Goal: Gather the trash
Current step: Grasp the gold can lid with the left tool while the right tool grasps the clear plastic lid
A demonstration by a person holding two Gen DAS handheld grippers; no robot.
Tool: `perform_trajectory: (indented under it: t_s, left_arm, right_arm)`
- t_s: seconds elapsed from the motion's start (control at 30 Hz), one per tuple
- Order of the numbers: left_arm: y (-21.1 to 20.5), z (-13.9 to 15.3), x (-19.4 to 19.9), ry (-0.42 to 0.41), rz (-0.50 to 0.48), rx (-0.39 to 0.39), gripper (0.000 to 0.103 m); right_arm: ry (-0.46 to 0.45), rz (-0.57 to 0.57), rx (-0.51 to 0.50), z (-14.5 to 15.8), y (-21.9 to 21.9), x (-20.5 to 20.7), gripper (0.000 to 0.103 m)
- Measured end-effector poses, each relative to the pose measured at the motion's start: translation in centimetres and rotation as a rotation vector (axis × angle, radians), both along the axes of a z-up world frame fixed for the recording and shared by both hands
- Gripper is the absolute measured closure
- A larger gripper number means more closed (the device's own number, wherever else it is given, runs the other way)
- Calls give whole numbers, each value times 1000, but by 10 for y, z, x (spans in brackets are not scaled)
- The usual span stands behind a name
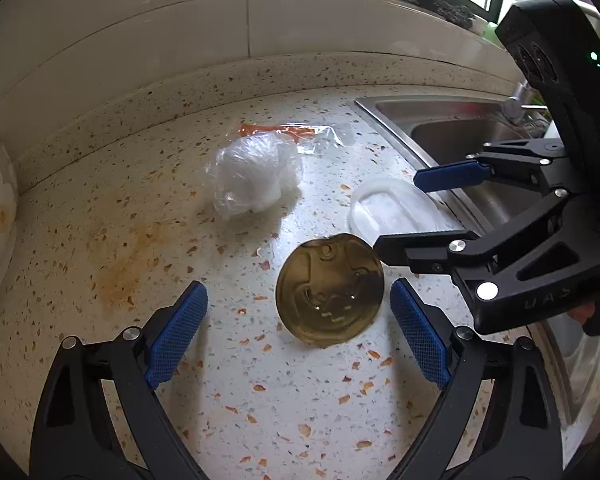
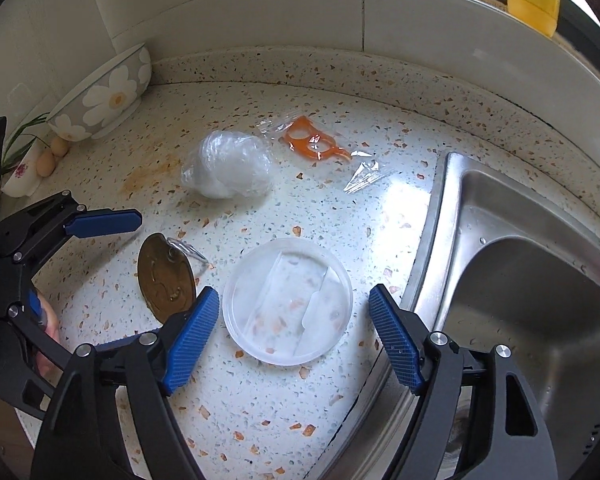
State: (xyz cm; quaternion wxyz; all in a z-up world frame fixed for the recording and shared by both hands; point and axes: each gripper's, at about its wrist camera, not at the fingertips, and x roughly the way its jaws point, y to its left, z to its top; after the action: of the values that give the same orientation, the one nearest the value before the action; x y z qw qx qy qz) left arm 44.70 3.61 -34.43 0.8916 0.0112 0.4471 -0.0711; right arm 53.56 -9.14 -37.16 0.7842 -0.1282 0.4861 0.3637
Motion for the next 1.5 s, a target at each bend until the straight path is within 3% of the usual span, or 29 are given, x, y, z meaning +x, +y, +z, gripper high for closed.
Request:
perform_trajectory:
  t_s: [0.17,0.27,0.43,0.8,0.9,0.97,1.03,1.13,1.27,1.5]
  left_arm:
    - [-8,-2,6,3,-25,26,16]
    - [-10,-5,6,17,-37,37,24]
    - [-6,-2,6,18,-32,39,41]
    - [23,27,-28,-38,15,0,42]
    - [28,31,-36,-40,22,6,42]
    - [30,33,-37,-34,32,-3,41]
    - [30,36,-38,-37,35,-27,26]
    - [19,41,-40,-69,33,-8,12]
    - [0,37,-33,-64,14,54,12]
    - [-8,18,-12,-27,59,67,12]
  right_arm:
    - [-22,14,-8,0,3,0,31]
    - [-57,29,-27,-1,5,-4,38]
    - [-51,23,-8,-1,1,-5,39]
    - [-43,-26,82,24,-31,-25,39]
    - [-62,-15,53,25,-32,-33,39]
    - [-60,-26,57,27,-35,-36,39]
    - [-62,-36,75,32,-39,-41,39]
    - [-66,-39,76,38,-44,-47,39]
    - [-69,-47,83,44,-51,-52,39]
    - [-71,-57,100,52,-72,-59,39]
